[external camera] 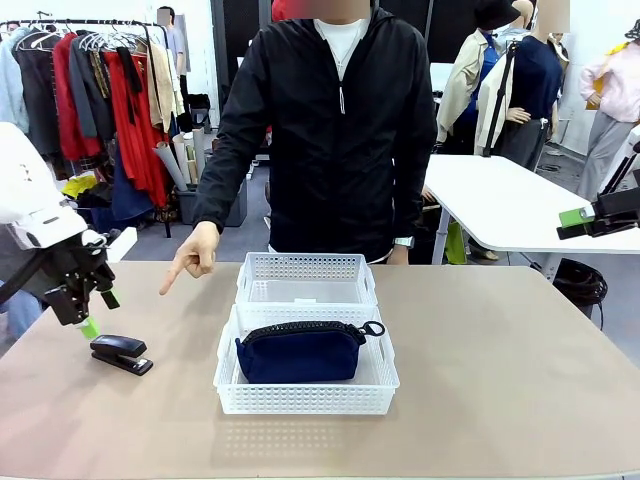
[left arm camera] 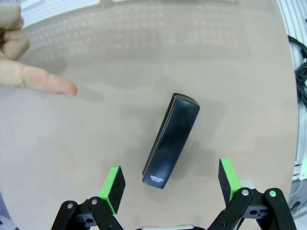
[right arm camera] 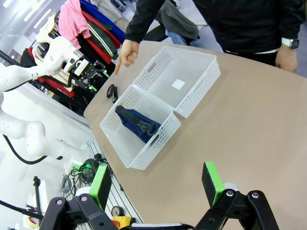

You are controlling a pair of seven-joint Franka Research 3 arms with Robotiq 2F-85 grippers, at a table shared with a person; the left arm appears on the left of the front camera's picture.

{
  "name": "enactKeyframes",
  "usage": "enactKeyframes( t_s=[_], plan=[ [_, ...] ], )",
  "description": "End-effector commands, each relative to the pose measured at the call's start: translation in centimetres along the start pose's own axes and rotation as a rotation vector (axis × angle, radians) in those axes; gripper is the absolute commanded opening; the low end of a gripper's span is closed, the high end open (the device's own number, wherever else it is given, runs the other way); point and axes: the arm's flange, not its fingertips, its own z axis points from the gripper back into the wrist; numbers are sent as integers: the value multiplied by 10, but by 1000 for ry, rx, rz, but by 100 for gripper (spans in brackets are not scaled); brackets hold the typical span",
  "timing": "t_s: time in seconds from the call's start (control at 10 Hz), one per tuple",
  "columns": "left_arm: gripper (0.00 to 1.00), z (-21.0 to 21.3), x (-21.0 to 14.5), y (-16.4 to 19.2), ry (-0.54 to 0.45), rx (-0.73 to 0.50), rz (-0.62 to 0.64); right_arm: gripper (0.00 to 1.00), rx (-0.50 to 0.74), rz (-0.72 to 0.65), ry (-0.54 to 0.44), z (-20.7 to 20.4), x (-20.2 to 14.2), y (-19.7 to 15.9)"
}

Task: Distribute items into two baskets.
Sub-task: Pick up the Stapler that the person points to.

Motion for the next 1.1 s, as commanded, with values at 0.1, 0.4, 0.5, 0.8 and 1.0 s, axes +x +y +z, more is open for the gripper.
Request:
enactKeyframes(
  t_s=[0.1,0.4,0.5,0.8,1.0],
  plan=[
    [100,-8,3,5,24,-30,-63,100,2,0,-2,0,-1,1],
    [100,-17,8,14,60,-29,-86,100,2,0,-2,0,-1,1],
    [100,-21,10,17,81,-32,-88,100,2,0,-2,0,-1,1],
    [100,-33,11,27,110,-35,-104,100,2,0,-2,0,-1,1],
    [100,-40,9,31,130,-53,-98,100,2,0,-2,0,-1,1]
  ],
)
